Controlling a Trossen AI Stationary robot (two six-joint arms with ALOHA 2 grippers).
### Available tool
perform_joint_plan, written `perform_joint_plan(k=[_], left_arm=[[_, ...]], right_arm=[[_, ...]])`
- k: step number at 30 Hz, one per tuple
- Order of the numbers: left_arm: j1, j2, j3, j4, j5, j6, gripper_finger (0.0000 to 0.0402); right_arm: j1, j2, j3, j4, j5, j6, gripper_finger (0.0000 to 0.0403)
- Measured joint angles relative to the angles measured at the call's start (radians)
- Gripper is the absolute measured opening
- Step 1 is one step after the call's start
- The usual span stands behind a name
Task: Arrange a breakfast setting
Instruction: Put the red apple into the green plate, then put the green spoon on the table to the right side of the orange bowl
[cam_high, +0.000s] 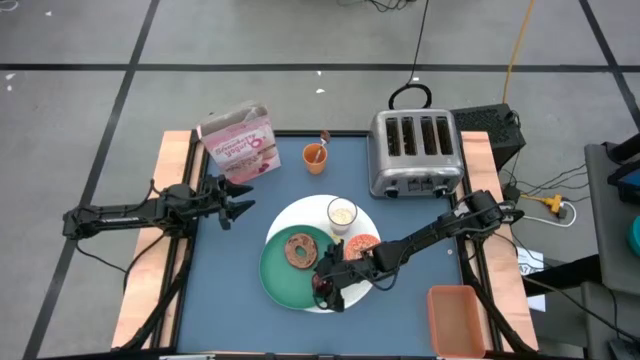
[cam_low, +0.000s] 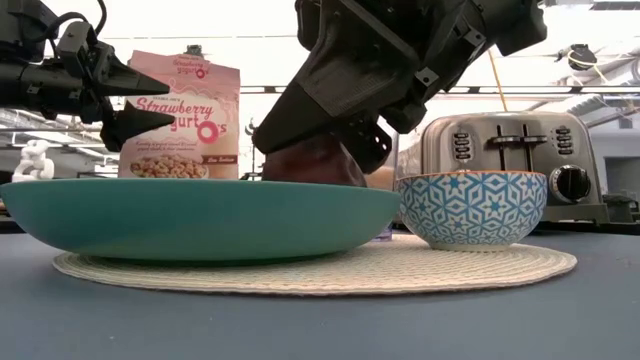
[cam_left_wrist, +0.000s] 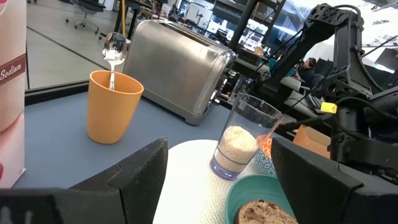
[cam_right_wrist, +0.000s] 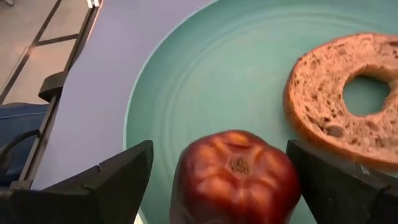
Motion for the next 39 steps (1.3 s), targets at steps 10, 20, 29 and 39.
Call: perform_joint_plan(k=[10, 20, 29, 39], left_arm=[[0.000, 0.000, 0.000, 0.000, 0.000, 0.000, 0.0287], [0.000, 0.000, 0.000, -0.001, 0.000, 0.000, 0.0287], [0.000, 0.000, 0.000, -0.001, 0.000, 0.000, 0.0287], [0.000, 0.000, 0.000, 0.000, 0.000, 0.000, 0.0287]], right_arm=[[-0.014, -0.006, 0.000, 0.043, -0.001, -0.063, 0.0361], [-0.029, -0.078, 0.000, 0.035, -0.001, -0.080, 0.0361], [-0.031, -0.175, 0.000, 0.034, -0.001, -0.173, 0.0361], [-0.031, -0.265, 0.000, 0.032, -0.001, -0.225, 0.0361]])
